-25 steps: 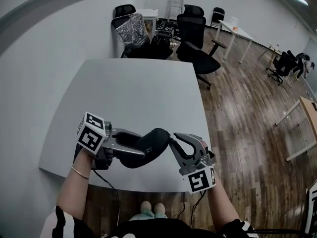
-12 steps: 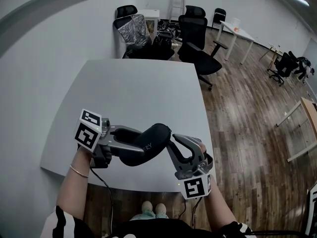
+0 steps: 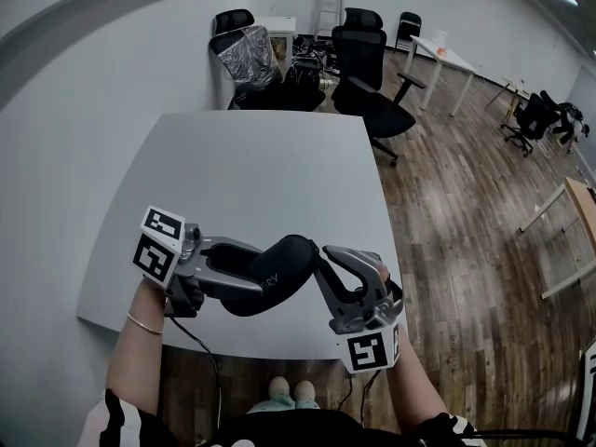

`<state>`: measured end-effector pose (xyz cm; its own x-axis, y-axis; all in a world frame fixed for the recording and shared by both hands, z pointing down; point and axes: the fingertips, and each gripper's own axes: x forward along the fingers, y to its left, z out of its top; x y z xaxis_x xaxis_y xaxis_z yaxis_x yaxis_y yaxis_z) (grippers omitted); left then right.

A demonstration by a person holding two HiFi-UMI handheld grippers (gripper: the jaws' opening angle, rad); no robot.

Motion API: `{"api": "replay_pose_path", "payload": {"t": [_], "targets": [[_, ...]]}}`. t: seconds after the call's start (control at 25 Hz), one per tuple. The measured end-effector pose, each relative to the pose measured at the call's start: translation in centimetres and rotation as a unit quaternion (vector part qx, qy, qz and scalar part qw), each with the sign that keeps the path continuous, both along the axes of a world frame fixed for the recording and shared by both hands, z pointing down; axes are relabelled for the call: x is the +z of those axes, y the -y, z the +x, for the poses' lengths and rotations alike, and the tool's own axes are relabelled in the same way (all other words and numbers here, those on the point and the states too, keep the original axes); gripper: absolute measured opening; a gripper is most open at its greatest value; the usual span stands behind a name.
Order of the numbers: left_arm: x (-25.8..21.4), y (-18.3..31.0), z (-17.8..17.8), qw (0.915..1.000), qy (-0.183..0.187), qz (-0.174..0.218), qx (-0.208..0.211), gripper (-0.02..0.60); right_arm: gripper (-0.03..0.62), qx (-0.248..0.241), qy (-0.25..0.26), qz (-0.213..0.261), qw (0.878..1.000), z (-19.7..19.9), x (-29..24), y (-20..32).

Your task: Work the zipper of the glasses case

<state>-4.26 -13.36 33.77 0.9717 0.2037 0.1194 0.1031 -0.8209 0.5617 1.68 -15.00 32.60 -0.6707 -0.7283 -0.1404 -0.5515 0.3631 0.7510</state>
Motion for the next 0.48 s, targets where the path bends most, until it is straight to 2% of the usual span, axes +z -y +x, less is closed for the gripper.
{"api": "replay_pose_path", "payload": {"t": [0.24,0.36,0.48], "targets": [[-0.5,0.2,-0.5,0.9993,0.025,0.028,0.003,0.298,0.049,0.005,-0.033,-0.001,0.999,-0.9,-0.1,0.3],[-0.5,0.0,-0.3,0.9977,0.04,0.054,-0.01,0.298,0.038,0.027,-0.05,0.014,0.998,-0.4,0.2,0.2],[-0.7,0.2,0.1,0.995,0.047,0.084,-0.026,0.296,0.026,0.053,-0.037,0.014,0.998,0.3,-0.2,0.7]]}}
